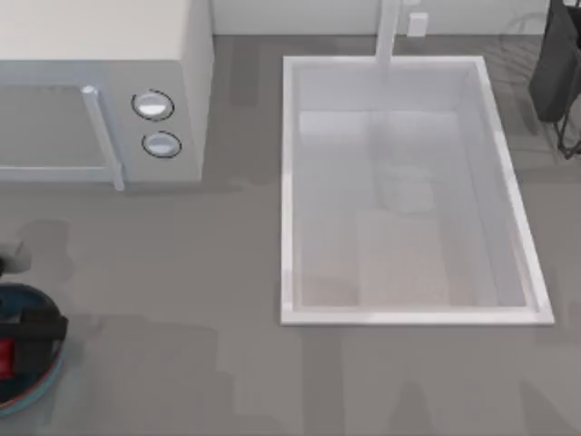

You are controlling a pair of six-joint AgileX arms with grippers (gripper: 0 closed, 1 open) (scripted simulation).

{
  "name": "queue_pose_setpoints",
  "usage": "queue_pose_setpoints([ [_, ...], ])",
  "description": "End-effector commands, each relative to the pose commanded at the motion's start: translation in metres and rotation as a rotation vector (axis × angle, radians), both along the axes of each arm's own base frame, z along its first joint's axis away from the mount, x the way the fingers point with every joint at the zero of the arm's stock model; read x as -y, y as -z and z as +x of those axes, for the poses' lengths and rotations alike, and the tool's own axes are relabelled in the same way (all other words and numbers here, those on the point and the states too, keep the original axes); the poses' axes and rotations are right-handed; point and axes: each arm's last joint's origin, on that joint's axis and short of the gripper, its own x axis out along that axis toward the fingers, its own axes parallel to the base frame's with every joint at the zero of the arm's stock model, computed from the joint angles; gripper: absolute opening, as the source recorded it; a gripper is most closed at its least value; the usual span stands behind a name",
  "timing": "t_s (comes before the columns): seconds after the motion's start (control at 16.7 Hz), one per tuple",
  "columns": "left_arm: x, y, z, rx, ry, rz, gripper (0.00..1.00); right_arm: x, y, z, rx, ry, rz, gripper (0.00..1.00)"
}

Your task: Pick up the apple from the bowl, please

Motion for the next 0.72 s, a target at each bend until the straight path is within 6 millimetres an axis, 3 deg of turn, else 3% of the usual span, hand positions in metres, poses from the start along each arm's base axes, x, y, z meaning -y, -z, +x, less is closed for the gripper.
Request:
queue_pose_setpoints([
  [0.72,0.0,0.0,0.0,0.0,0.0,0.0,0.02,0.0,0.0,0.0,0.0,0.0,0.0,1.0],
])
